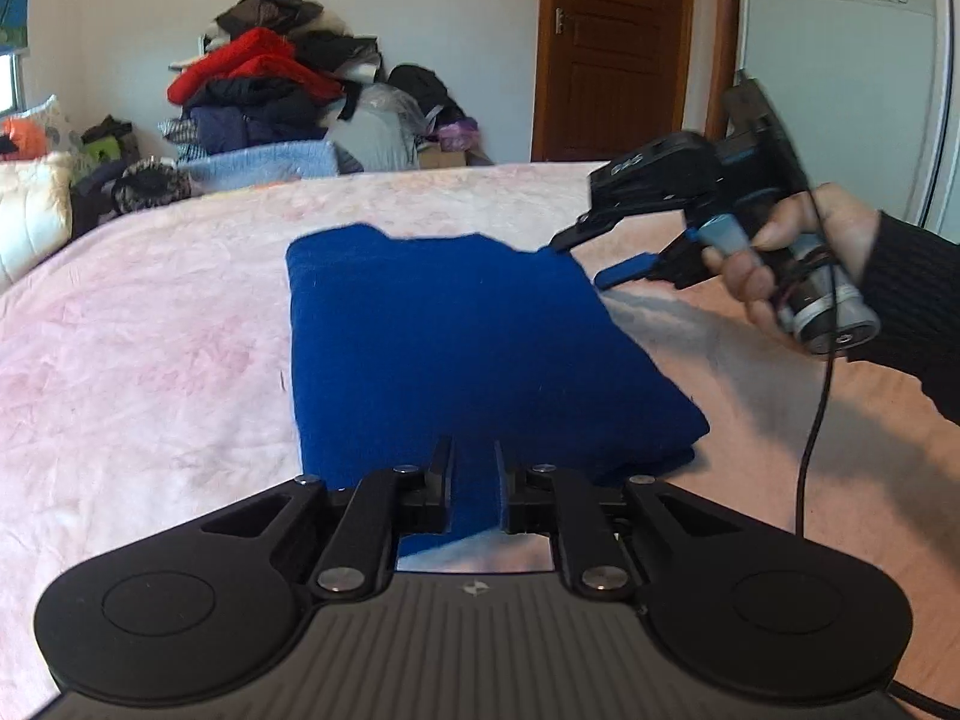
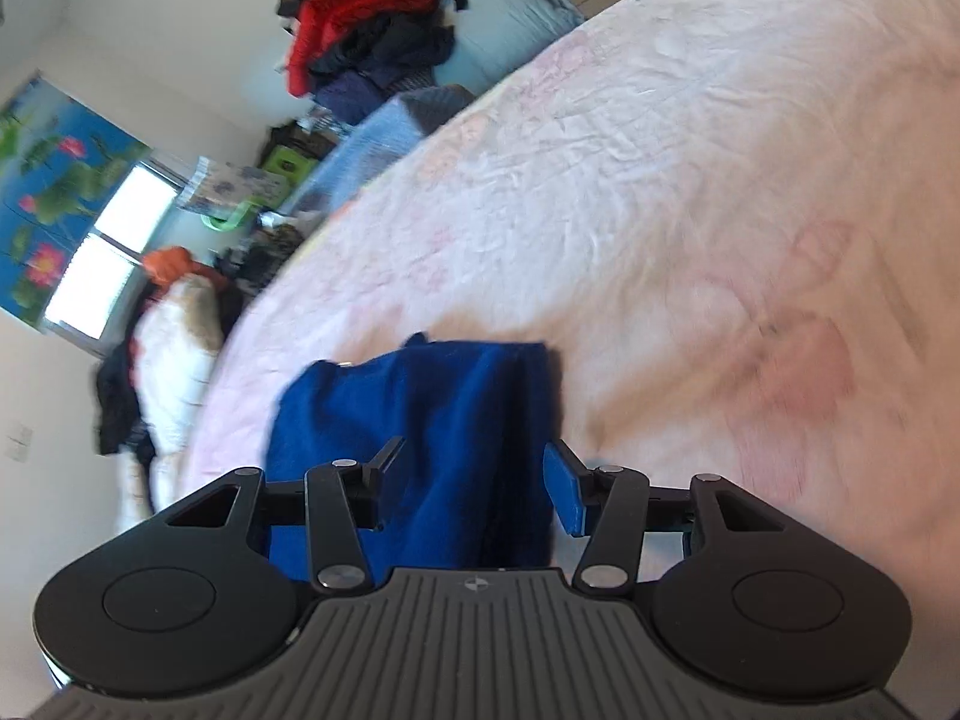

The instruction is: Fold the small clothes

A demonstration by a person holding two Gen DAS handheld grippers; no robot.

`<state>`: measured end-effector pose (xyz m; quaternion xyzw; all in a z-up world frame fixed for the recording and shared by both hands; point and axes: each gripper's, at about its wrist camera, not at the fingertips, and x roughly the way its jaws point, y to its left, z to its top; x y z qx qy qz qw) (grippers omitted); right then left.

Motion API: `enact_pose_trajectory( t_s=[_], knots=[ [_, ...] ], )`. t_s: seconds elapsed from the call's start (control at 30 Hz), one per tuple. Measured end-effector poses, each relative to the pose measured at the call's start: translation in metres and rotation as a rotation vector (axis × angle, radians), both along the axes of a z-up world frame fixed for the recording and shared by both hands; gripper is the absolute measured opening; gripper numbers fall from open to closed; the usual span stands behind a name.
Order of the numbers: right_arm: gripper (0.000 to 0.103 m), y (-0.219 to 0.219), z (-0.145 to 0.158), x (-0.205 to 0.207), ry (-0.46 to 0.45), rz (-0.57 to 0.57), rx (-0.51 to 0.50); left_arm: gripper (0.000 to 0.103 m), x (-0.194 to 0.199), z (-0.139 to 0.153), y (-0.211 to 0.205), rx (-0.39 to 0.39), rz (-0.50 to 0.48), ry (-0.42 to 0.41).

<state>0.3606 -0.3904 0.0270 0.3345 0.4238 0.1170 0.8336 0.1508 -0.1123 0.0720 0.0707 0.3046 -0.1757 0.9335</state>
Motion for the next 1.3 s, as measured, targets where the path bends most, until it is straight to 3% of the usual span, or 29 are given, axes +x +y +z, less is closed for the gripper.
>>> enact_pose_trajectory(
  t_s=[0.03,0.1,0.13,0.2,0.23,0.37,0.5,0.57,0.67,0.77,0.83,0.97,1.07,1.13,1.17,1.3],
  knots=[
    [0.051,0.005,-0.003,0.007,0.006,0.003,-0.032,0.025,0.002,-0.001,-0.004,0.022,0.002,-0.029],
    [0.049,0.012,-0.008,0.017,0.003,0.000,-0.063,0.068,0.014,-0.008,-0.008,0.043,0.036,-0.054],
    [0.046,0.014,-0.008,0.018,-0.017,0.002,-0.068,0.071,0.020,-0.012,-0.008,0.051,0.060,-0.057],
    [0.020,0.017,-0.010,0.019,-0.049,0.007,-0.066,0.071,0.030,-0.022,-0.010,0.059,0.068,-0.032],
    [0.012,0.018,-0.011,0.020,-0.052,0.018,-0.061,0.071,0.035,-0.026,-0.010,0.057,0.074,-0.006],
    [0.011,0.006,-0.004,0.011,-0.122,-0.013,-0.053,0.071,0.037,-0.037,-0.007,0.041,0.084,0.022],
    [0.008,0.000,-0.029,0.016,-0.056,-0.016,-0.058,0.072,0.045,-0.050,-0.002,0.026,0.098,0.067],
    [0.013,-0.002,-0.031,0.015,-0.062,-0.039,-0.013,0.072,0.046,-0.051,-0.001,0.020,0.101,0.061],
    [0.028,-0.008,-0.029,0.011,-0.049,-0.080,0.054,0.071,0.041,-0.041,0.003,0.000,0.097,0.045],
    [0.033,-0.015,-0.009,-0.002,-0.145,-0.128,0.054,0.071,0.033,-0.024,0.015,-0.059,0.108,-0.011],
    [0.037,-0.008,0.006,-0.005,-0.200,-0.091,0.047,0.071,0.040,-0.017,0.015,-0.069,0.115,-0.029],
    [0.047,0.038,0.023,0.013,-0.226,0.088,-0.004,0.071,0.072,-0.020,-0.004,-0.023,0.100,-0.018],
    [0.048,0.075,0.017,0.032,-0.199,0.177,-0.079,0.071,0.094,-0.035,-0.017,0.032,0.101,0.033],
    [0.052,0.088,0.005,0.045,-0.149,0.182,-0.133,0.073,0.096,-0.042,-0.022,0.062,0.094,0.022],
    [0.046,0.091,-0.004,0.052,-0.101,0.181,-0.148,0.074,0.096,-0.045,-0.024,0.069,0.094,0.030],
    [0.040,0.081,-0.016,0.060,-0.070,0.161,-0.057,0.079,0.104,-0.048,-0.023,0.037,0.098,0.042]
  ],
)
